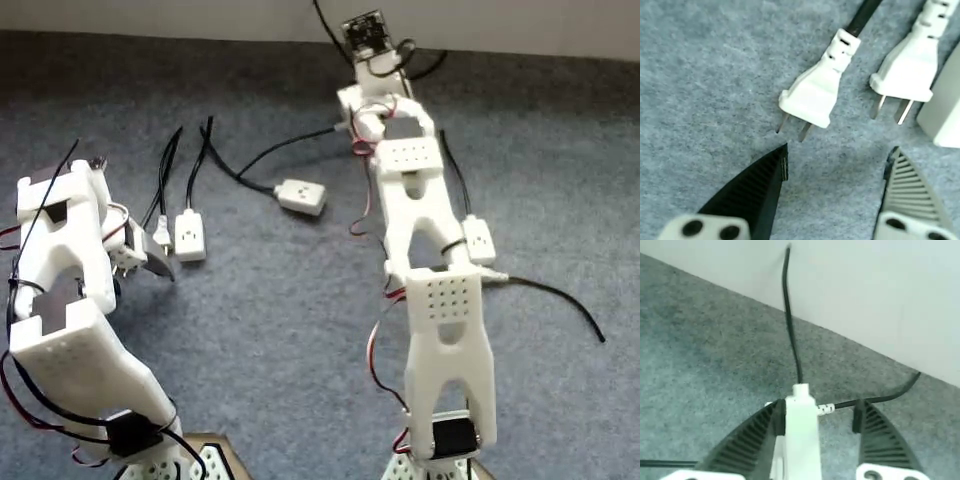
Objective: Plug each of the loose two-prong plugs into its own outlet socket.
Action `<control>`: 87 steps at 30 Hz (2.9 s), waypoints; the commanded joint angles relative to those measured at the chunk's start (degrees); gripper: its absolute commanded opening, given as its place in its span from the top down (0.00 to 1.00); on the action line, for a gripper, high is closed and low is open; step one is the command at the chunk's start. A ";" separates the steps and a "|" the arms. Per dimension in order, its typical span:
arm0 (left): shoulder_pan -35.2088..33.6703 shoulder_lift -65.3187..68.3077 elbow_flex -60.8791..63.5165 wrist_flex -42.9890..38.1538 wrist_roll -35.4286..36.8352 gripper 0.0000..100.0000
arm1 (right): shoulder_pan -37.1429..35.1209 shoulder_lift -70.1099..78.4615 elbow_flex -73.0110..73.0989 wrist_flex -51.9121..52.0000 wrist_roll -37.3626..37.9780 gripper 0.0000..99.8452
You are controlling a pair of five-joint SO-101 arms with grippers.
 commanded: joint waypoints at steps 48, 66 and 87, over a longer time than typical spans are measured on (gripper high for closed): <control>1.10 -0.40 -0.04 -0.53 0.53 0.69 | -17.98 -2.07 -2.24 45.32 16.00 0.76; 1.10 -0.40 -0.04 -0.53 0.53 0.69 | -18.24 -0.57 -2.86 51.30 14.24 0.96; 1.10 -0.40 -0.04 -0.26 0.53 0.69 | -19.65 -23.43 28.53 64.40 8.18 0.97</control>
